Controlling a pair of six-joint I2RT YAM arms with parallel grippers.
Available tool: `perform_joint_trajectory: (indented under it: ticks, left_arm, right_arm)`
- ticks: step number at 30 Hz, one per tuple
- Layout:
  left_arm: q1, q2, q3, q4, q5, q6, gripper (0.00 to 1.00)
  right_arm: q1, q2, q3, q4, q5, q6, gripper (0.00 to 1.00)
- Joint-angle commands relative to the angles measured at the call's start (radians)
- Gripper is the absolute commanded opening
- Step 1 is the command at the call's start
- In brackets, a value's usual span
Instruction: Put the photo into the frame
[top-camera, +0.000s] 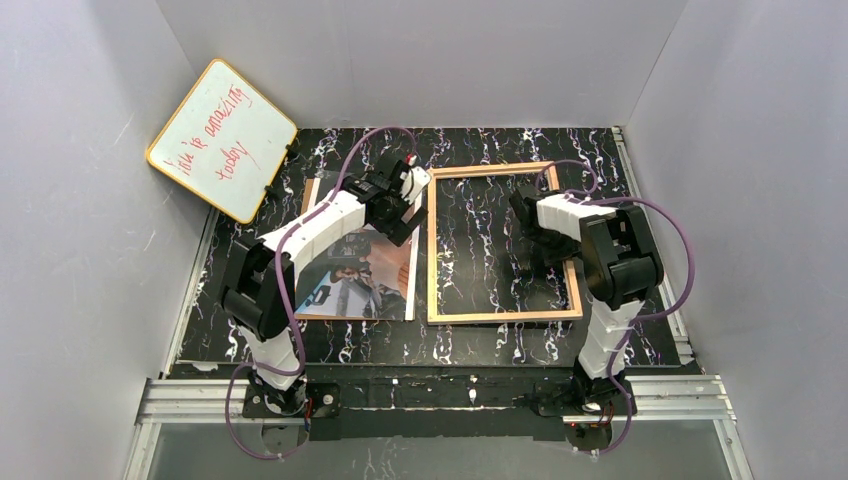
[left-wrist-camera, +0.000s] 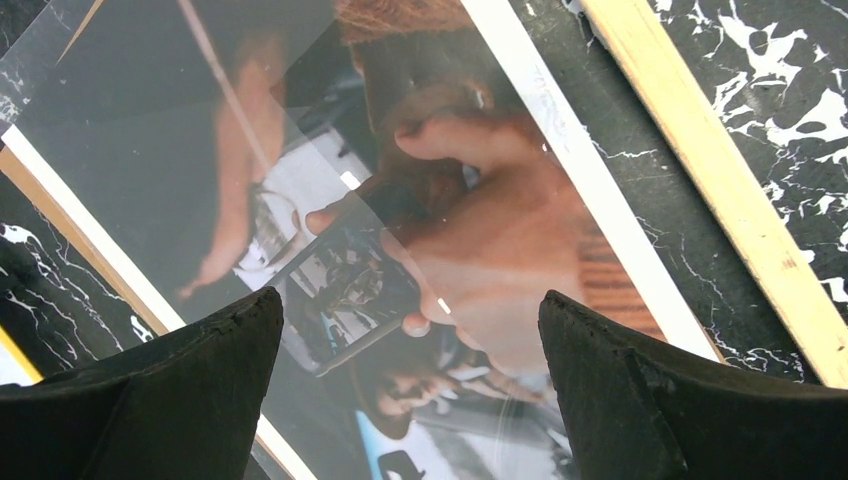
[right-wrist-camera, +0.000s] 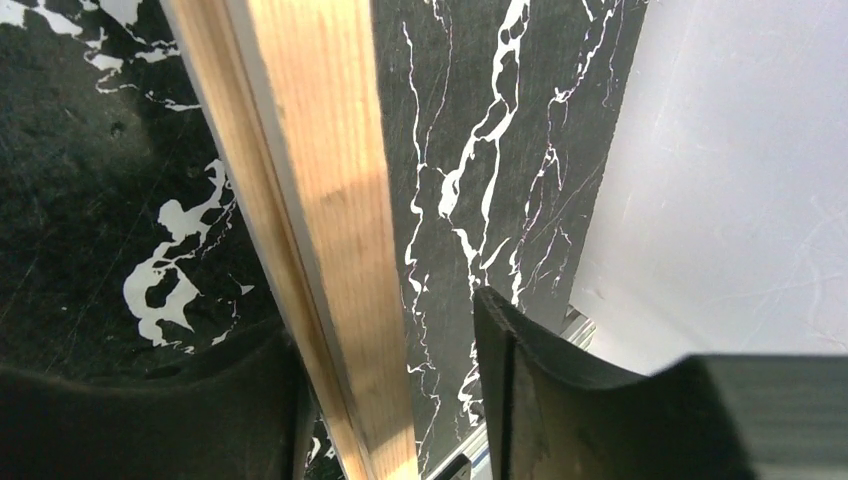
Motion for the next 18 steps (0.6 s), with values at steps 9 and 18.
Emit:
perform_joint_trajectory:
  ticks: [9,18]
  left_arm:
    - [0.032,-0.082,0.045,-0.108,0.060,0.011,0.98]
    - [0.063,-0.089,0.139,-0.186,0.090,0.013,0.98]
  right_arm:
    - [-0.072,-0.100,0.059,0.067,-0.095,0.066,0.87]
    - [-0.197,-0.186,0.130,0.180,-0.476,-0.005,0.90]
